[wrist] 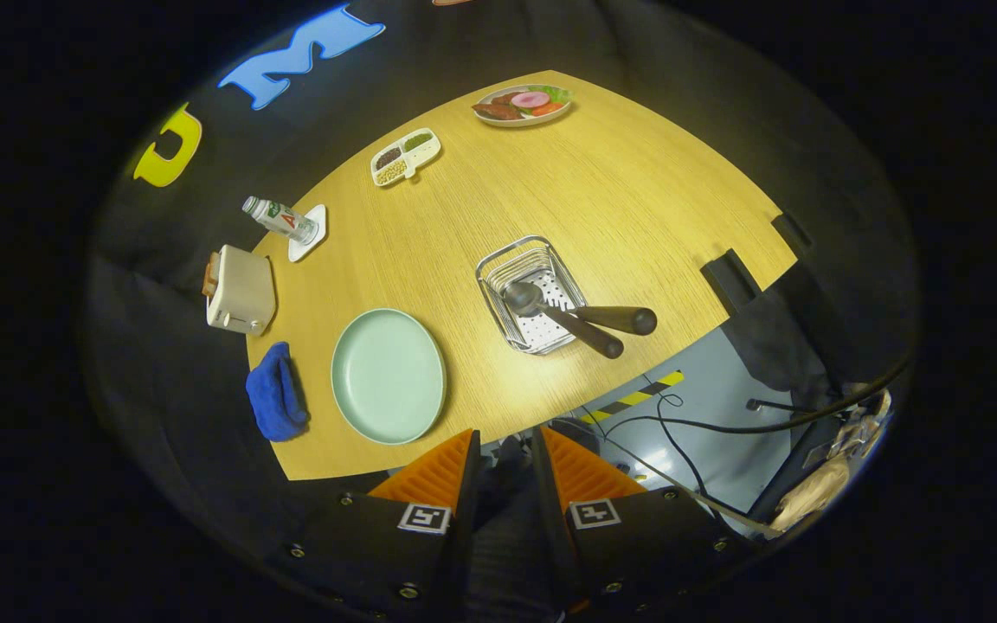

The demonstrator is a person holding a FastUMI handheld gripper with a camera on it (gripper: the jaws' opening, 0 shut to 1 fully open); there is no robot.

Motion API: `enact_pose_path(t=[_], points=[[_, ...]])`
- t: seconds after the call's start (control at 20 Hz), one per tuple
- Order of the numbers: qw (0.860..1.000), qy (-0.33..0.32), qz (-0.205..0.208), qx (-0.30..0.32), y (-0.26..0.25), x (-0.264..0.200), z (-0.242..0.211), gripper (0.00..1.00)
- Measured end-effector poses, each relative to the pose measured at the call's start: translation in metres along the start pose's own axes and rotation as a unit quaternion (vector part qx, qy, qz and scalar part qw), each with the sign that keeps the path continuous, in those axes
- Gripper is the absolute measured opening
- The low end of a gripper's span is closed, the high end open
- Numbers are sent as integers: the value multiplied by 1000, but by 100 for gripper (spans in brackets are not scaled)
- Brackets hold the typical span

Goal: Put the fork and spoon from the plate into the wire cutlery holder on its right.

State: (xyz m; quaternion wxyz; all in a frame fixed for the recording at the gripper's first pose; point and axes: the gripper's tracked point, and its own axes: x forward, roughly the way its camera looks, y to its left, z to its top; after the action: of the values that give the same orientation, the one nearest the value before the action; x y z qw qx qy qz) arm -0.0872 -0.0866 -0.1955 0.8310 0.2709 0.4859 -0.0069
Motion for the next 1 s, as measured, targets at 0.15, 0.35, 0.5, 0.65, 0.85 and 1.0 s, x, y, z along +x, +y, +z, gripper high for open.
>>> enact_pose_path(t=[0.15,0.35,0.5,0.65,0.85,1.0], points=[[999,-38,18,-21,16,-2,14,36],[985,-152,33,-79,42,-21,53,36],[961,-253,43,-104,59,-51,90,36],[927,-354,38,-121,71,-92,126,36],[867,-473,17,-157,86,-149,156,35],[832,-530,-3,-162,89,-176,166,35]])
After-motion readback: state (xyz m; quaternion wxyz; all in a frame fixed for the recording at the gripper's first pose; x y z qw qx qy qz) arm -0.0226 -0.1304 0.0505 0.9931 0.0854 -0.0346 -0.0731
